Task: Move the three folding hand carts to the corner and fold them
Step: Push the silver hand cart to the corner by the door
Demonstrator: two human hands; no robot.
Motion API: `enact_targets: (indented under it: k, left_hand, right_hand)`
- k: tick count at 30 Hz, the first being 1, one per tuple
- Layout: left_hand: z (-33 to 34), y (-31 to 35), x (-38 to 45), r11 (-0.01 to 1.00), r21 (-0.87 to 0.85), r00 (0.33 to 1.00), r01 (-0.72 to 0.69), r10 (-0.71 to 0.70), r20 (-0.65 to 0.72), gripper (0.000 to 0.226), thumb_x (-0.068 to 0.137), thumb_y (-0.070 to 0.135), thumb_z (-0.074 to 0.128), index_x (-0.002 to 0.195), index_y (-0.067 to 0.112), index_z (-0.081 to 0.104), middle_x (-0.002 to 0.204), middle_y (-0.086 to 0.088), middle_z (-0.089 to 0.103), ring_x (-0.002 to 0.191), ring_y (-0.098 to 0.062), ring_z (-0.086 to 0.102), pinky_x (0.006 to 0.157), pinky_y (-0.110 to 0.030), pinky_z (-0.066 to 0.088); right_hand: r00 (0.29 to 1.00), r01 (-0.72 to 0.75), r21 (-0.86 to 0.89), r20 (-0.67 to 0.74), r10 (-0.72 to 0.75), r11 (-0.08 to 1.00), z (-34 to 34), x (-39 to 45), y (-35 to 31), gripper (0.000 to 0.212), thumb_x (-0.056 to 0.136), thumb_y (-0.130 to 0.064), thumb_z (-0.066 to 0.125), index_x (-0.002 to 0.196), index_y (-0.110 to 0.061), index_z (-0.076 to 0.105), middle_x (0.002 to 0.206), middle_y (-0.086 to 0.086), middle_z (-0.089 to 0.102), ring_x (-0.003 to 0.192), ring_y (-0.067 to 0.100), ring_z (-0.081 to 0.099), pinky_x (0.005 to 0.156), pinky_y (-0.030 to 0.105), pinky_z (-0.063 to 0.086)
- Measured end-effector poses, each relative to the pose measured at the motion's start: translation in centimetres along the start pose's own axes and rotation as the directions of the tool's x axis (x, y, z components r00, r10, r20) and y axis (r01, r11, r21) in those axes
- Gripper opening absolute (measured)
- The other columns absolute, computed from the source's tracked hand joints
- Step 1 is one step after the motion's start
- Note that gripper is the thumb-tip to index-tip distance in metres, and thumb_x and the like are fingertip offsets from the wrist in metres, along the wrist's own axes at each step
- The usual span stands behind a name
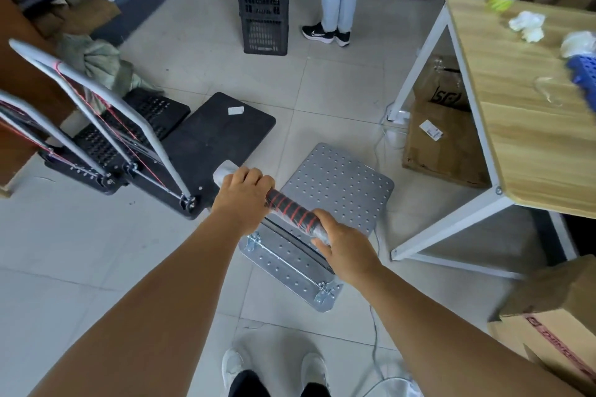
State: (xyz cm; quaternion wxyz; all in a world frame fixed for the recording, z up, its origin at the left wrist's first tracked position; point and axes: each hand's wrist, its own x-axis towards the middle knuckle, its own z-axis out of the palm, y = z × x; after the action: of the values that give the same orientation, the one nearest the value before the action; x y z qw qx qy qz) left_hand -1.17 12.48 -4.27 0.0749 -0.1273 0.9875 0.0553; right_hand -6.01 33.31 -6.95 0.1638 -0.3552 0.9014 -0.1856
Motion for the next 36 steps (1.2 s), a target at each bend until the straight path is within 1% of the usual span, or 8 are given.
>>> enact_targets:
  k: [5, 11, 15, 18, 22, 27, 31, 36]
  left_hand:
    - [0.4, 3.5, -2.8, 0.999, -0.018, 0.999, 0.036, -0.036, -0.002, 0.038, 0.093, 0.043, 0.051, 0.127, 0.026, 0.045, 0.131, 0.002, 0.046, 0.128, -0.023, 0.036, 0.112, -0.040, 0.026]
    - [1.1, 5.0, -6.0, 0.997, -0.020, 0.996, 0.079, -0.078, 0.036, 0.035, 0.092, 0.037, 0.054, 0.124, 0.026, 0.046, 0.129, 0.002, 0.048, 0.126, -0.022, 0.039, 0.111, -0.043, 0.024]
    - [1.7, 4.7, -9.5, 0.994, -0.029, 0.994, 0.102, -0.101, 0.036, 0.036, 0.092, 0.037, 0.054, 0.125, 0.027, 0.045, 0.129, 0.003, 0.050, 0.125, -0.021, 0.040, 0.111, -0.044, 0.025]
    - [2.2, 4.4, -12.6, 0.993, -0.022, 0.993, 0.119, -0.119, 0.026, 0.036, 0.093, 0.039, 0.053, 0.126, 0.027, 0.044, 0.130, 0.004, 0.049, 0.125, -0.021, 0.040, 0.111, -0.044, 0.024]
    - [2.9, 3.6, -16.8, 0.989, -0.026, 0.989, 0.148, -0.148, 0.009, 0.037, 0.092, 0.038, 0.053, 0.126, 0.028, 0.044, 0.130, 0.004, 0.048, 0.124, -0.021, 0.039, 0.111, -0.043, 0.022]
    - [3.7, 2.0, -21.0, 0.981, -0.038, 0.981, 0.191, -0.191, -0.007, 0.036, 0.091, 0.038, 0.055, 0.124, 0.027, 0.045, 0.129, 0.005, 0.049, 0.124, -0.021, 0.040, 0.110, -0.041, 0.022]
    - [4.1, 0.7, -23.4, 0.971, -0.045, 0.971, 0.237, -0.238, -0.018, 0.032, 0.091, 0.037, 0.055, 0.120, 0.027, 0.047, 0.126, 0.005, 0.051, 0.123, -0.021, 0.041, 0.109, -0.040, 0.023]
    - [4.8, -0.2, -26.2, 0.937, -0.063, 0.937, 0.343, -0.346, -0.041, 0.026, 0.089, 0.025, 0.056, 0.115, 0.025, 0.051, 0.121, 0.005, 0.053, 0.123, -0.022, 0.041, 0.109, -0.038, 0.022]
  right_hand:
    - [1.000, 0.029, -0.008, 0.009, -0.029, 1.000, -0.3, -3.1, 2.4, 0.048, 0.092, -0.037, 0.057, 0.135, -0.025, 0.039, 0.114, 0.004, 0.069, 0.100, 0.023, 0.067, 0.085, 0.034, 0.056]
    - [0.999, 0.052, 0.000, 0.007, -0.052, 0.999, 0.2, -6.2, 2.6, 0.036, 0.093, -0.033, 0.056, 0.126, -0.024, 0.045, 0.104, 0.004, 0.071, 0.093, 0.026, 0.067, 0.078, 0.035, 0.055]
    - [0.995, 0.091, -0.007, 0.030, -0.091, 0.996, 1.4, -8.5, 1.3, 0.035, 0.093, -0.034, 0.055, 0.126, -0.023, 0.046, 0.104, 0.004, 0.071, 0.093, 0.026, 0.068, 0.079, 0.035, 0.055]
    - [0.991, 0.117, -0.002, 0.057, -0.117, 0.993, 2.2, -10.3, 0.1, 0.034, 0.094, -0.032, 0.054, 0.125, -0.022, 0.046, 0.104, 0.005, 0.070, 0.094, 0.027, 0.067, 0.077, 0.033, 0.051]
    - [0.982, 0.157, 0.005, 0.109, -0.156, 0.988, 3.4, -12.6, -1.9, 0.037, 0.094, -0.034, 0.054, 0.127, -0.022, 0.044, 0.109, 0.005, 0.070, 0.099, 0.025, 0.067, 0.083, 0.034, 0.054]
    - [0.965, 0.209, 0.025, 0.159, -0.210, 0.978, 4.9, -14.5, -4.5, 0.037, 0.095, -0.035, 0.051, 0.130, -0.023, 0.042, 0.109, 0.004, 0.070, 0.098, 0.025, 0.067, 0.083, 0.033, 0.053]
    - [0.941, 0.271, 0.017, 0.207, -0.268, 0.962, 5.8, -15.4, -6.3, 0.039, 0.096, -0.037, 0.049, 0.131, -0.022, 0.039, 0.110, 0.004, 0.070, 0.099, 0.024, 0.067, 0.085, 0.033, 0.054]
    - [0.889, 0.346, 0.074, 0.291, -0.352, 0.935, 6.8, -16.4, -8.3, 0.040, 0.097, -0.040, 0.046, 0.131, -0.019, 0.038, 0.110, 0.005, 0.069, 0.098, 0.024, 0.066, 0.084, 0.033, 0.053]
